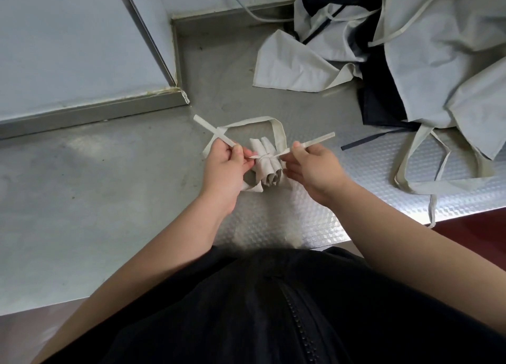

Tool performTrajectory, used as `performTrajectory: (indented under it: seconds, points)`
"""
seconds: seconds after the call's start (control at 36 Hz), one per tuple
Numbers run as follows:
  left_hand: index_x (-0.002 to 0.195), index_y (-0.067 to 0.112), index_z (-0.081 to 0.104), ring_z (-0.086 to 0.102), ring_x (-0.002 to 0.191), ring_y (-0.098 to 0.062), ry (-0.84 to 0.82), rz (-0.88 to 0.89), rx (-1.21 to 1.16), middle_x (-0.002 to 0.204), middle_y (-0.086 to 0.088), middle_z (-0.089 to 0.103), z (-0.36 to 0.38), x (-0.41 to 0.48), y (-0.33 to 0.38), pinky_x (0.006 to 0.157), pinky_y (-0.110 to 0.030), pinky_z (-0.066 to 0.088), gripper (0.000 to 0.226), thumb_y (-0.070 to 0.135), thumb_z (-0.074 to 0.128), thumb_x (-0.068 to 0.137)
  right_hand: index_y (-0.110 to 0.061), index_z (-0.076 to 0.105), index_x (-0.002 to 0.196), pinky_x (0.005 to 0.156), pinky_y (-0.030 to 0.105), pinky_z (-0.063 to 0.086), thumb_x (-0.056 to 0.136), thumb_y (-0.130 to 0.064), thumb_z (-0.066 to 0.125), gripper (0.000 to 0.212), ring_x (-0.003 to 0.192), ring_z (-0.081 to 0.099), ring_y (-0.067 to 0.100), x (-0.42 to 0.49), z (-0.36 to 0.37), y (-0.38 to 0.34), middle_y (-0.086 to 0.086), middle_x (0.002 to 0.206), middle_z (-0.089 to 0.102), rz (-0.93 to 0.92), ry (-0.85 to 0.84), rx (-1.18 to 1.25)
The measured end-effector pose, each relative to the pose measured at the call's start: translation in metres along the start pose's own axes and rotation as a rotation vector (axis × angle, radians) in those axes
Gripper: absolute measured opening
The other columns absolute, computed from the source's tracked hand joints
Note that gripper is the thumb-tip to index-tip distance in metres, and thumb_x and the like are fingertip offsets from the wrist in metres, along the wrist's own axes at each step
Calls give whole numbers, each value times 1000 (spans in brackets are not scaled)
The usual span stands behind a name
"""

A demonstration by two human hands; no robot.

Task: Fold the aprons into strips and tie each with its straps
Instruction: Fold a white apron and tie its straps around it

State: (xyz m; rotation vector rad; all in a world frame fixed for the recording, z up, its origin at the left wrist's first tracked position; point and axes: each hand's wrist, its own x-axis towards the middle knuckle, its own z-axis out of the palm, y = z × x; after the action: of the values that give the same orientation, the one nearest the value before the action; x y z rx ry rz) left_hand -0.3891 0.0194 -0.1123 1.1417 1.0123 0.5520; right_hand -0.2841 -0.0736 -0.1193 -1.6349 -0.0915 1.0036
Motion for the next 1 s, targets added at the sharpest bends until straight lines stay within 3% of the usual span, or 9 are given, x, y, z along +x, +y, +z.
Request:
performTrajectory:
  seconds: [0.17, 0.31, 0.39, 0.53, 0.64, 0.75, 0.83, 0.92, 1.0]
  points:
    - [82, 16, 45, 59, 78, -9, 12, 56, 114, 79, 1, 58, 6, -3, -5, 81, -22, 51, 24, 5, 36, 101, 0, 58, 107, 92, 53, 50, 89, -44, 56, 48, 103, 62, 41, -7, 8, -1, 21, 108, 64, -50, -149, -179]
    - [83, 14, 46, 61, 81, -12, 0, 20, 52, 80, -1, 59, 3, -1, -3, 79, -18, 52, 22, 6, 37, 101, -4, 65, 99, 91, 47, 52, 91, -23, 60, 20, 96, 66, 30, -7, 4, 10, 13, 97, 68, -133, -84, -339]
    - [84, 16, 46, 60, 83, -13, -83, 58, 69, 82, 0, 62, 2, -5, 0, 81, -22, 51, 20, 7, 39, 100, 4, 62, 88, 85, 54, 52, 91, -28, 60, 32, 92, 65, 40, -4, 3, 8, 20, 86, 67, -116, -21, -333]
    - [84, 16, 46, 62, 85, -15, -137, 109, 125, 67, 12, 66, 1, -5, 0, 82, -26, 50, 21, 5, 39, 100, 1, 56, 80, 83, 53, 52, 96, -25, 50, 32, 76, 60, 29, -1, 5, 0, 13, 77, 61, -134, -5, -474]
    - [82, 14, 46, 54, 80, -22, -76, 80, 86, 57, 14, 64, 0, -1, -1, 64, -17, 45, 23, 1, 38, 99, -5, 53, 71, 85, 51, 53, 97, -20, 48, 30, 76, 58, 27, 6, 8, -3, 14, 79, 60, -42, 36, -392]
    - [82, 16, 47, 58, 72, -9, -141, 102, 126, 63, 11, 65, -4, 0, 6, 57, -13, 40, 23, 2, 41, 99, -6, 54, 70, 76, 43, 51, 97, -17, 49, 30, 64, 52, 23, 5, 9, -5, 11, 73, 56, 30, 41, -234]
    - [83, 18, 52, 55, 63, 1, -228, 32, 98, 70, 7, 63, -5, -1, 8, 53, -12, 36, 21, 5, 45, 98, -8, 56, 70, 68, 36, 49, 95, -23, 53, 29, 67, 55, 24, 4, 5, -9, 10, 73, 61, -138, 58, -547]
    - [84, 20, 59, 51, 64, -4, -241, -57, 24, 66, 8, 59, -4, -2, 7, 51, -16, 31, 21, 7, 48, 97, -17, 49, 58, 48, 16, 31, 94, -27, 55, 37, 55, 46, 13, 1, 2, -15, -1, 58, 51, -316, 72, -864]
    - [88, 20, 64, 50, 62, -1, -210, -42, 127, 70, 6, 57, -3, -1, 7, 50, -13, 31, 18, 9, 51, 95, -14, 46, 61, 48, 26, 26, 95, -30, 53, 38, 55, 42, 17, -4, 3, -15, -4, 55, 45, -463, 72, -936]
